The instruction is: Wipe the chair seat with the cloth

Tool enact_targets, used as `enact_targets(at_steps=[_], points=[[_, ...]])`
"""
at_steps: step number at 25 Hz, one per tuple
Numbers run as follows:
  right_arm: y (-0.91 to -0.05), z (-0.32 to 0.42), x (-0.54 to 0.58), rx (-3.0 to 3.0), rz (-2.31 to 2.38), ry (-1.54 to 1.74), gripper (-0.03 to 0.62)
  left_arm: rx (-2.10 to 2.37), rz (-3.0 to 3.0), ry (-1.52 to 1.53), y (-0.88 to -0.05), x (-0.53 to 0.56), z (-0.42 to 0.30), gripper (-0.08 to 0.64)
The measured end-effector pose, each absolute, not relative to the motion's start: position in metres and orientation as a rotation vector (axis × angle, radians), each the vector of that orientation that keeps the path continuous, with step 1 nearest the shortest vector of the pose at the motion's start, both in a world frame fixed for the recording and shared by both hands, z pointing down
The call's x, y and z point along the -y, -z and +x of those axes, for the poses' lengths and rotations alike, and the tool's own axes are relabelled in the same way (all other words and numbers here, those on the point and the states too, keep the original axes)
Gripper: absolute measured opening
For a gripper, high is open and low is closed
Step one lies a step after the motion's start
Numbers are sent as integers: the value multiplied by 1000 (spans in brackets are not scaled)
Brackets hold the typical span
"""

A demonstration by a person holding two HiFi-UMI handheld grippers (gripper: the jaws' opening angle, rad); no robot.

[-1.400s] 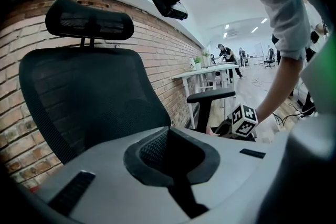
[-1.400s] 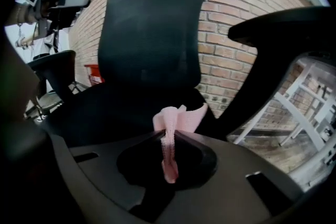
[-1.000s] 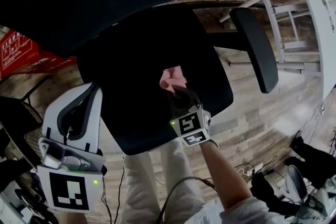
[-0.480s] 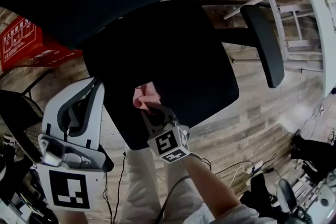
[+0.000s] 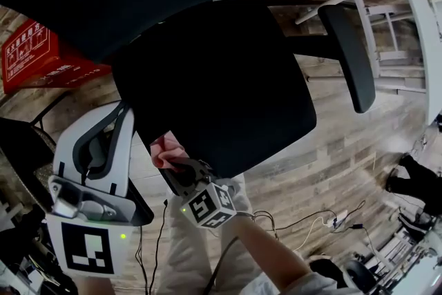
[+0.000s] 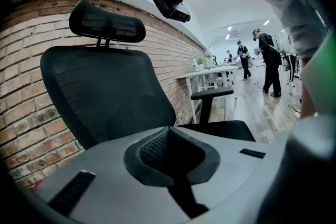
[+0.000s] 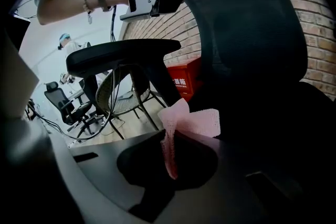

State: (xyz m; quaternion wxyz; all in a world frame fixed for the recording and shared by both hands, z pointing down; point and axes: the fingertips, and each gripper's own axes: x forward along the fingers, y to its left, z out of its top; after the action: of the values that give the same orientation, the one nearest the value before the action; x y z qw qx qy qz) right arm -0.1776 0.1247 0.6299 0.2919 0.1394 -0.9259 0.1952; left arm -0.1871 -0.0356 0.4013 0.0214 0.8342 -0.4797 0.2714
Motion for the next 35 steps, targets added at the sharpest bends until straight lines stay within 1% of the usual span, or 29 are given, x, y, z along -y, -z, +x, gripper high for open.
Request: enact_targets(at_steps=[5,11,17,27,35], points=[[-631,-155,-105,2446,451,-520,58,1476,2576,-833,-403,39,-178,18],[-643,-102,-63,2385,566,-458,58,1424,2608,-821,-407,50,-150,18],[-653,-22,-15,2275,802,-452,58,1356,2656,-804,-414,62,-111,18],[-648,137,47,2083,1203,-476,58,1289,2674,-780,-428,80,-59,18],[-637,210,59,1998,1309,-462,58,1227,2684,-798,-435,86,-35,18]])
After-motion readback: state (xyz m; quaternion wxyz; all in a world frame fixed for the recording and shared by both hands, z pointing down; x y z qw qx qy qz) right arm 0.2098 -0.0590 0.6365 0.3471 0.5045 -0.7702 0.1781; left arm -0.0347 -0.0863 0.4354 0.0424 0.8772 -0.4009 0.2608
